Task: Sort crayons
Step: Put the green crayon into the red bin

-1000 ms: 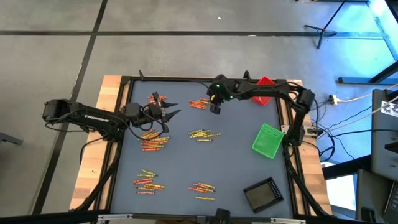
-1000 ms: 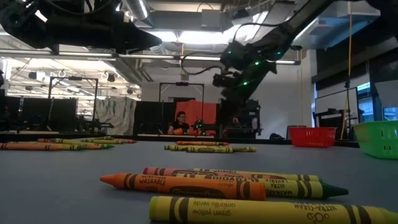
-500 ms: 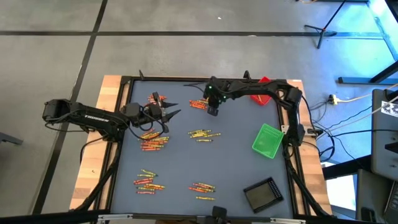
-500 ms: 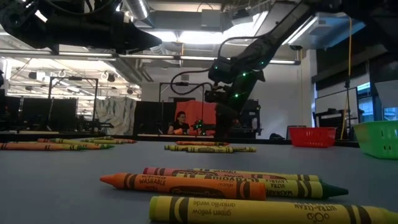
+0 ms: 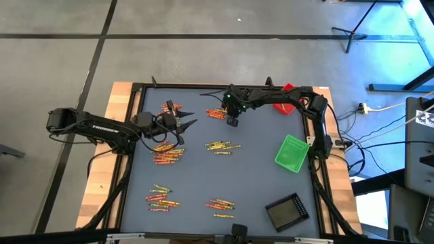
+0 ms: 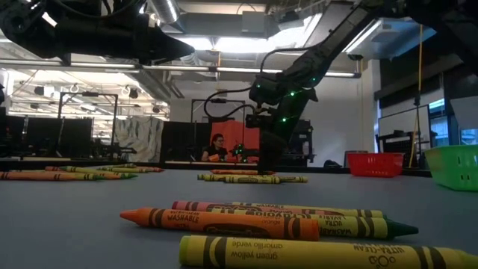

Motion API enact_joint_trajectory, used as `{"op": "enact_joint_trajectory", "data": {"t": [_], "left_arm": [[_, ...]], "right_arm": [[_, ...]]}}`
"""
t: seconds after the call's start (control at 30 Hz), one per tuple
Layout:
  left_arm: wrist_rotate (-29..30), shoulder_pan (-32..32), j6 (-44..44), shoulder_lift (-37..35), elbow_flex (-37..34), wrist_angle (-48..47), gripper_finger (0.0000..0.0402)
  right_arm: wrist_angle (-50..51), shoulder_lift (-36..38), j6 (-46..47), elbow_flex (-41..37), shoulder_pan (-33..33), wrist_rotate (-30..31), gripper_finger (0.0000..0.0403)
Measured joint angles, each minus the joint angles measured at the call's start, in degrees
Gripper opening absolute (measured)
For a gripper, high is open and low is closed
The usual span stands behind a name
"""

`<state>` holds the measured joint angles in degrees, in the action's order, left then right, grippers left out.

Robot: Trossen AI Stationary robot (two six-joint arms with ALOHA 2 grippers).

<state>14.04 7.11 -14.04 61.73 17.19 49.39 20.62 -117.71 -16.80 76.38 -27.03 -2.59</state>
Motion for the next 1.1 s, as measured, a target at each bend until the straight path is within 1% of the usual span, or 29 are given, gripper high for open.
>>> {"op": "enact_joint_trajectory", "data": {"t": [0.57, 0.67, 1.1], "left_arm": [[0.0, 0.0, 0.0, 0.0, 0.0, 0.0, 0.0127], [0.0, 0.0, 0.0, 0.0, 0.0, 0.0, 0.0127], [0.0, 0.0, 0.0, 0.0, 0.0, 0.0, 0.0128]], "right_arm": [[-0.6, -0.2, -1.2, 0.1, 0.1, 0.8, 0.0004], [2.3, 0.5, -0.9, 1.1, 0.1, 0.8, 0.0005], [10.2, 10.5, 0.9, 1.7, 0.0, 0.3, 0.0002]]}}
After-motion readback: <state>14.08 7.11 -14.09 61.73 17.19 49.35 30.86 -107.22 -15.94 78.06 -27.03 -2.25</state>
